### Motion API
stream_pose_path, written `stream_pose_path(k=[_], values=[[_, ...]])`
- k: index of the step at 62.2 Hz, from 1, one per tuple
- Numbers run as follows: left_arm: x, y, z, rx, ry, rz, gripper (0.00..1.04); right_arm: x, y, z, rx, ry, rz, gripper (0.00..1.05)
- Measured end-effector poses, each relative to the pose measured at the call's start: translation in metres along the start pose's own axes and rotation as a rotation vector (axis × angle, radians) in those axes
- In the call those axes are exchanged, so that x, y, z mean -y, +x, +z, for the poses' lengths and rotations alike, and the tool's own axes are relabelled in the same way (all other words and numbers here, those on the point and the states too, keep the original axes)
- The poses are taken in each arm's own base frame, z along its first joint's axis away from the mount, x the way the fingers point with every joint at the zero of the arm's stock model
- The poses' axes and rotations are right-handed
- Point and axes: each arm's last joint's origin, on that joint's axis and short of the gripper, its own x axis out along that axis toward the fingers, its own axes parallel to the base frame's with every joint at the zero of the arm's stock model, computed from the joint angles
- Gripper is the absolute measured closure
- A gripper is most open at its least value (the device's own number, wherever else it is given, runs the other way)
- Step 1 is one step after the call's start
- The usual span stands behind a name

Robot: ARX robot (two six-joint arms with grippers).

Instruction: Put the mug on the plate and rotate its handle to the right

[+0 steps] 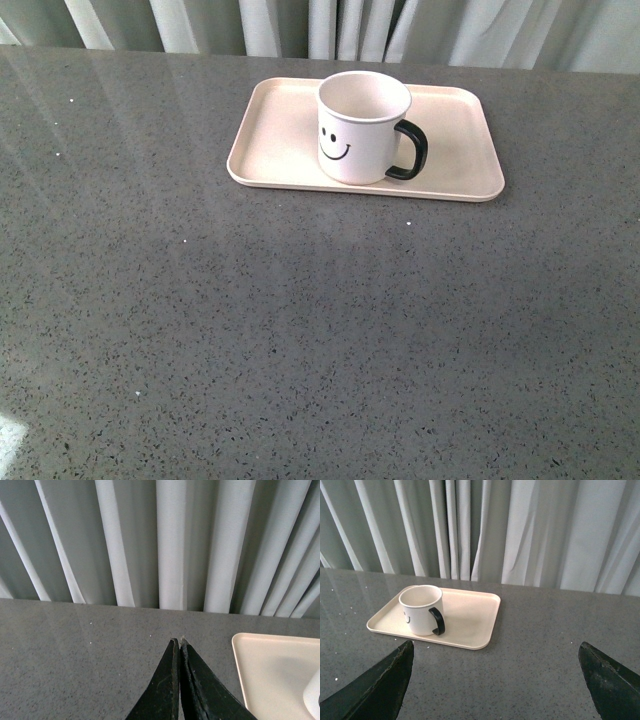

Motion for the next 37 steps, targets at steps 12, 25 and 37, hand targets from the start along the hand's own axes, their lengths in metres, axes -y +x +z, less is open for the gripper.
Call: stream_pose_path(k=[12,25,37], values=[[-0.011,-0.035,-0.014,-0.010,0.000,0.008,1.03,0.000,0.000,0.000,0.000,0.000,0.000,0.09],[-0.022,-0.064,-0.022,-0.004,0.000,-0.011,1.03,0.000,0.000,0.000,0.000,0.000,0.000,0.09],[-0.027,-0.083,-0.028,-0.007,-0.001,0.008,1.03,0.000,0.000,0.000,0.000,0.000,0.000,0.09]])
